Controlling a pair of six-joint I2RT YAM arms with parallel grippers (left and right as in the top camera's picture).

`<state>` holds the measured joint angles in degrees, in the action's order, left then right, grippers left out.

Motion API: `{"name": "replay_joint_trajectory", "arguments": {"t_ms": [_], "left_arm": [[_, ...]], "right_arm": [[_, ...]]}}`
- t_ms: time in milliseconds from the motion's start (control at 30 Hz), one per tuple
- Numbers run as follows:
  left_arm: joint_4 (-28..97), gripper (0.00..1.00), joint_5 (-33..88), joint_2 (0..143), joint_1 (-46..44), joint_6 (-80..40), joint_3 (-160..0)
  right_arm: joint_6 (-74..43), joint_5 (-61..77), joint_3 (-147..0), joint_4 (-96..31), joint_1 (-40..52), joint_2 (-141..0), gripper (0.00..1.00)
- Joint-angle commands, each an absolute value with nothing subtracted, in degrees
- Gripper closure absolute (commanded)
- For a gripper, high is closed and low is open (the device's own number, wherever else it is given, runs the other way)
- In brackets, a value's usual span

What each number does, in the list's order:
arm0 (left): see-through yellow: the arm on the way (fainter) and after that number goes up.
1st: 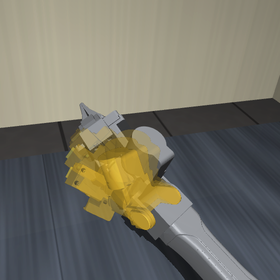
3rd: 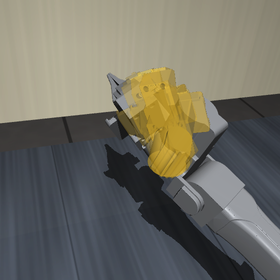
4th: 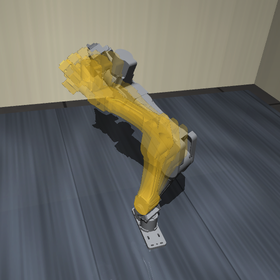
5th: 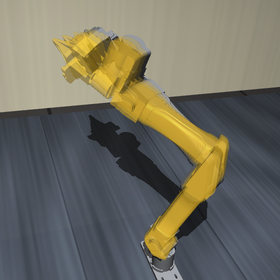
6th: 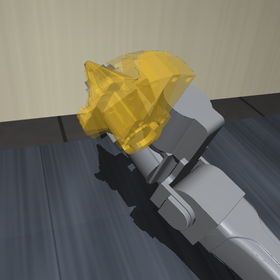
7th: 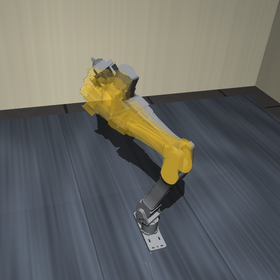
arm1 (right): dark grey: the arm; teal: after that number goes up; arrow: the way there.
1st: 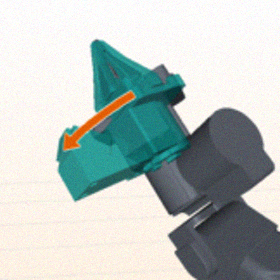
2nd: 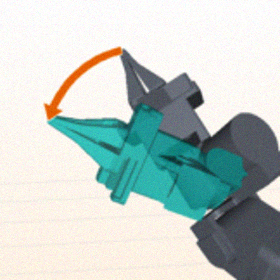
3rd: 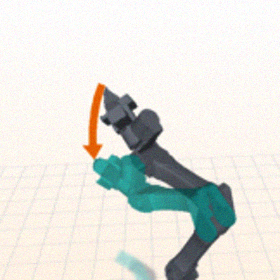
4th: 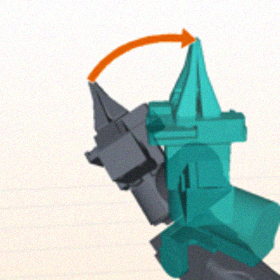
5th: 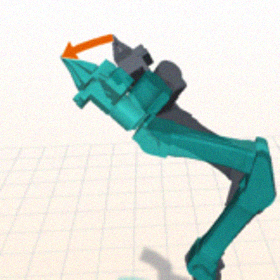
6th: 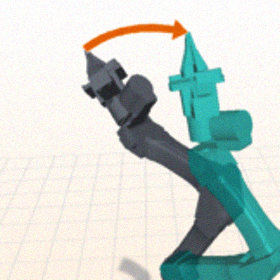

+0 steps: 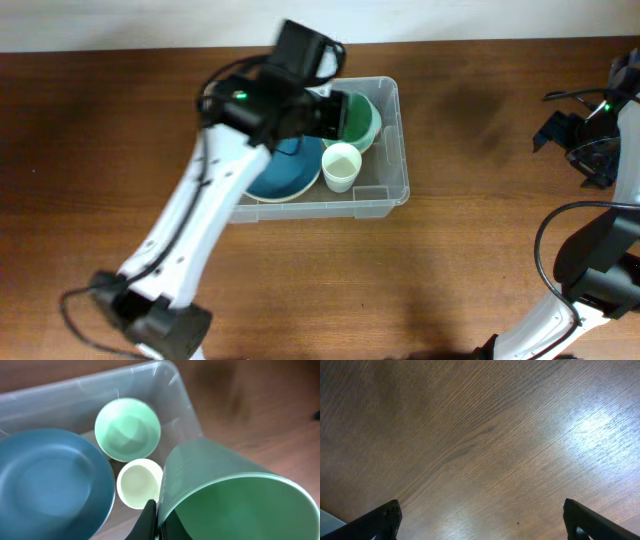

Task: Pack container
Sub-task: 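Lift the small mint green cup and carry it over the bin, then lower the small mint green cup into the cup stack and release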

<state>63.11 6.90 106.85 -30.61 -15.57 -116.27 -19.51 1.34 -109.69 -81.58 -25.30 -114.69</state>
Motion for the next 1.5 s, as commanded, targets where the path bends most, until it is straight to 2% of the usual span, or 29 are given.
{"name": "replay_joint_trajectory", "arguments": {"t_ms": [0,867,933,1000,1033,1067,1100,1133,1467], "left_arm": [[62.8,0.99,3.4,111.8,-31.1,-14.5,-116.5],[69.3,0.99,1.7,117.3,-29.5,-14.5,-116.5],[69.4,0.9,1.7,117.3,-29.5,-14.5,-116.5],[69.5,0.76,1.7,117.3,-29.5,-14.5,-116.5],[69.6,0.62,1.7,117.3,-29.5,-14.5,-116.5],[69.6,0.44,1.7,117.3,-29.5,-14.5,-116.5],[69.6,0.18,1.7,117.3,-29.5,-14.5,-116.5],[69.5,0.01,1.7,117.3,-29.5,-14.5,-116.5],[71.2,0.0,0.7,114.1,-26.8,-14.9,-117.1]], "right_arm": [[-20.0,0.8,-109.7,-81.6,-25.1,-114.7,0.01],[-20.0,0.8,-109.7,-81.6,-25.1,-114.7,0.01],[-20.0,0.8,-109.7,-81.6,-25.1,-114.7,0.01],[-20.0,0.8,-109.7,-81.6,-25.1,-114.7,0.01],[-20.0,0.9,-109.7,-81.6,-25.1,-114.7,0.01],[-20.0,0.8,-109.7,-81.6,-25.1,-114.7,0.01],[-20.0,0.8,-109.7,-81.6,-25.1,-114.7,0.01],[-20.0,0.8,-109.7,-81.6,-25.1,-114.7,0.01],[-20.0,0.8,-109.7,-81.6,-25.1,-114.7,0.01]]}}
